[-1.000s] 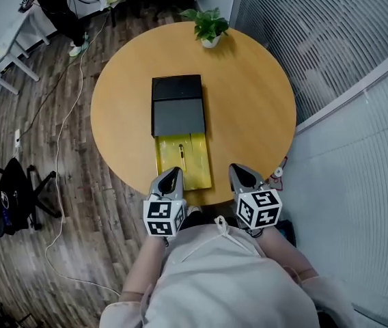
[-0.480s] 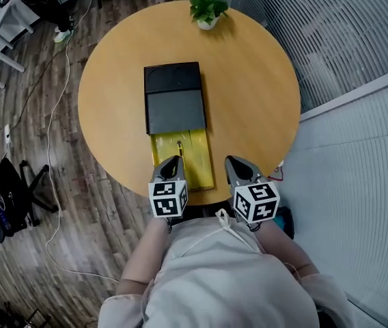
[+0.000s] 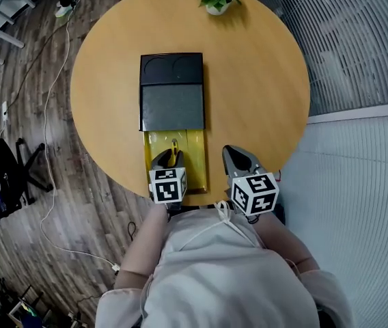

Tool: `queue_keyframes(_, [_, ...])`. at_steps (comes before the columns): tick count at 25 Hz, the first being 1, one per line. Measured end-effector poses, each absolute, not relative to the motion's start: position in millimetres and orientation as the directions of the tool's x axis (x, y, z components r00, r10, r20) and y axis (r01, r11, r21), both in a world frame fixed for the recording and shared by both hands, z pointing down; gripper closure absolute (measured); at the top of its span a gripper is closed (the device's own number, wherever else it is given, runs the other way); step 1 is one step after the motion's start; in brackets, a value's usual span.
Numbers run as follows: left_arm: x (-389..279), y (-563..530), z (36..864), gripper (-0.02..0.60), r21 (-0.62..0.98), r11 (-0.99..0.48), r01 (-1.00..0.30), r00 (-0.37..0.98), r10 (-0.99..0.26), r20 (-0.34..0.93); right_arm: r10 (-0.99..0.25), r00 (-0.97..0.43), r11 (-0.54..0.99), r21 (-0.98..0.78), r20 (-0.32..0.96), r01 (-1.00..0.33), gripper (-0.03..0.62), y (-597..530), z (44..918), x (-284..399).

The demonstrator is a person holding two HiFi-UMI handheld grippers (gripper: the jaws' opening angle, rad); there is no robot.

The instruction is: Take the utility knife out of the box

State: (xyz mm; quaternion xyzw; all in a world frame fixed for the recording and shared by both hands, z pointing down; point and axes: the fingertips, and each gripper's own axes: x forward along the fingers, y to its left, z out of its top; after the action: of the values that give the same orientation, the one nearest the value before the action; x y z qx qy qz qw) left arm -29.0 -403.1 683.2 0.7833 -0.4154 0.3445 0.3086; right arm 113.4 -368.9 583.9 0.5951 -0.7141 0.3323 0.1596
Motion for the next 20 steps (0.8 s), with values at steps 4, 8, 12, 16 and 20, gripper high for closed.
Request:
queue_keyframes(4, [-27.1,-410.7,698.0,0.448,0.178,-0.418,-0.891,0.366,-0.429,0.826,-0.723,-0.259,0.079,-0.296,0.64,-0.952,0.594,-377.5,595.0,123.5])
queue_keyframes(8, [-26.9,-411.3,703.1,0.468,0.119,-0.415,-0.902,0.302,-0.41,0.86,-0.735,-0.265,0.081,-0.308,0.625,-0.948,0.594,-386.3,589.6,132.6])
queue_keyframes(12, [-27.8,-412.9,706.4,0.494,0.046,-0.414,-0.909,0.245,-0.442,0.863,-0.743,-0.28,0.096,-0.316,0.609,-0.944,0.594,-397.0,587.2,138.9])
queue_keyframes(16, [-25.7,-413.9,710.3,0.494,0.022,-0.416,-0.909,0.233,-0.465,0.854,-0.742,-0.285,0.095,-0.326,0.607,-0.94,0.594,-399.3,591.9,142.3])
queue_keyframes(20, [-24.3,-414.6,709.8,0.494,0.011,-0.423,-0.906,0.233,-0.478,0.847,-0.735,-0.289,0.089,-0.335,0.613,-0.938,0.594,-392.5,595.0,142.6])
